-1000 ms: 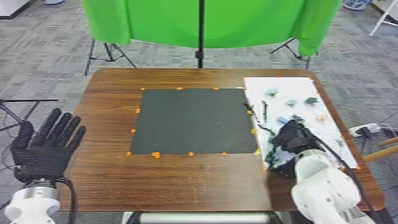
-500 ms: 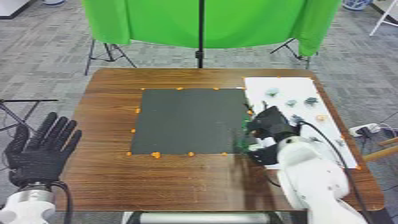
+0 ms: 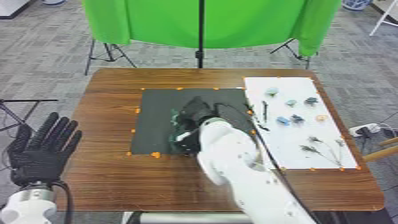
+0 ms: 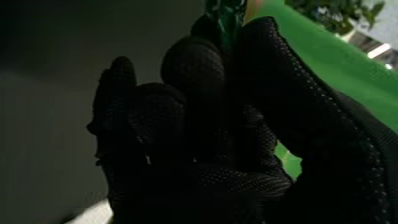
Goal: Arrange flowers
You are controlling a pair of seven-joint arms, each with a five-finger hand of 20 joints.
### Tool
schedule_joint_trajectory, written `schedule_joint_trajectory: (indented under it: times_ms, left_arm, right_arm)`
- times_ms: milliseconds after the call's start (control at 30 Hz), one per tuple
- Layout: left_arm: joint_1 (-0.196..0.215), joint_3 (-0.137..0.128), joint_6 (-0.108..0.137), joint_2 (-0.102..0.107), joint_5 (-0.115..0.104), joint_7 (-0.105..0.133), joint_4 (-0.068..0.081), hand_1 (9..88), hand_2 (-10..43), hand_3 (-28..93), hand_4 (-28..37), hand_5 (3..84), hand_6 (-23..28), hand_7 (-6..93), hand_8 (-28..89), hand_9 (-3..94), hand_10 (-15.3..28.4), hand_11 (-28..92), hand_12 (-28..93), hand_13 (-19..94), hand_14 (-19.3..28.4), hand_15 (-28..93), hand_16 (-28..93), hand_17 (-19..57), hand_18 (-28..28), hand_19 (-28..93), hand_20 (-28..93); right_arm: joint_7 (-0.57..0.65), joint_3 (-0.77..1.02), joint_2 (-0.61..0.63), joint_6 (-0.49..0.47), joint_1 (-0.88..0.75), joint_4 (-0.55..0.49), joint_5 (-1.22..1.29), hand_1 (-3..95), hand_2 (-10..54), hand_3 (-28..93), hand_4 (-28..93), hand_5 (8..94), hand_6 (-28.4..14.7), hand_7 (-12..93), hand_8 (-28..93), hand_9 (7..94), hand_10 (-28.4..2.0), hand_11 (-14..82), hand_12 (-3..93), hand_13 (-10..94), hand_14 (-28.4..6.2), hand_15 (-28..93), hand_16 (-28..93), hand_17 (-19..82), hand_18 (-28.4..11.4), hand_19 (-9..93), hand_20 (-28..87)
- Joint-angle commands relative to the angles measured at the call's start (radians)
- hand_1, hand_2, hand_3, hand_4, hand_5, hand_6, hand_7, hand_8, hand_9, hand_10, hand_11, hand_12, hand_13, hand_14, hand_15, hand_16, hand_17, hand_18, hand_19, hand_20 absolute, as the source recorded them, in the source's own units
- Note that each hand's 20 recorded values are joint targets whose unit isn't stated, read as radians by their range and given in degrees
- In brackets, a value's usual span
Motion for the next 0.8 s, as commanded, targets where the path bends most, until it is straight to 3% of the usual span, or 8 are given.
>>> schedule_joint_trajectory:
  times_ms: [33,300,467,667,800]
  left_arm:
    - [-0.015,0.017,0.018,0.027,-0.006,0.002,-0.003,20.5,16.7,73,-28.3,43.3,8.8,10.3,-9,36.7,14.3,18,11,29,12.9,22,-3,-5.3,12.6,32,12]
    - [-0.028,0.041,0.023,0.04,-0.01,0.006,-0.004,20.6,16.6,73,-28.3,43.3,8.8,10.3,-9,36.7,14.2,18,11,29,12.9,22,-3,-5.3,12.6,32,12]
    - [-0.034,0.054,0.012,0.042,-0.014,0.025,-0.001,20.6,16.7,73,-28.3,43.3,8.8,10.4,-9,36.7,14.2,18,11,29,12.9,22,-3,-5.3,12.6,32,12]
    - [-0.028,0.05,0.007,0.039,-0.02,0.043,0.001,20.6,16.7,73,-28.3,43.4,8.8,10.6,-9,36.8,14.2,18,11,29,12.9,22,-3,-5.4,12.7,32,13]
    - [-0.04,0.054,0.006,0.034,-0.019,0.029,0.006,20.7,16.7,73,-28.3,43.4,8.8,10.6,-9,36.9,14.1,18,11,29,12.9,22,-3,-5.4,12.6,33,13]
  right_arm:
    - [0.075,-0.097,-0.131,0.088,0.089,0.138,-0.035,54.2,-9.5,76,-24,78.7,-4.3,36,16,78.3,-15.4,44.2,46.2,65,-17.6,78,34,27,-28.0,79,38]
    - [0.093,-0.11,-0.233,0.107,0.117,0.301,-0.137,54.0,-9.5,78,-27,75.5,-4.4,43,12,77.1,-14.9,45.9,45.8,65,-17.1,80,33,28,-28.0,81,36]
    - [0.087,-0.123,-0.236,0.092,0.112,0.339,-0.197,53.6,-9.5,78,-27,74.1,-4.4,43,11,76.5,-14.8,45.2,45.1,64,-17.2,80,32,27,-28.0,81,35]
    - [0.108,-0.122,-0.224,0.113,0.106,0.357,-0.212,53.3,-9.5,79,-27,73.6,-4.6,43,9,76.3,-15.1,44.2,45.0,64,-17.2,79,32,27,-28.0,82,34]
    - [0.119,-0.122,-0.209,0.113,0.102,0.347,-0.186,52.3,-9.5,79,-27,73.3,-4.8,43,8,75.7,-15.3,43.7,44.9,64,-17.4,79,32,27,-28.0,82,34]
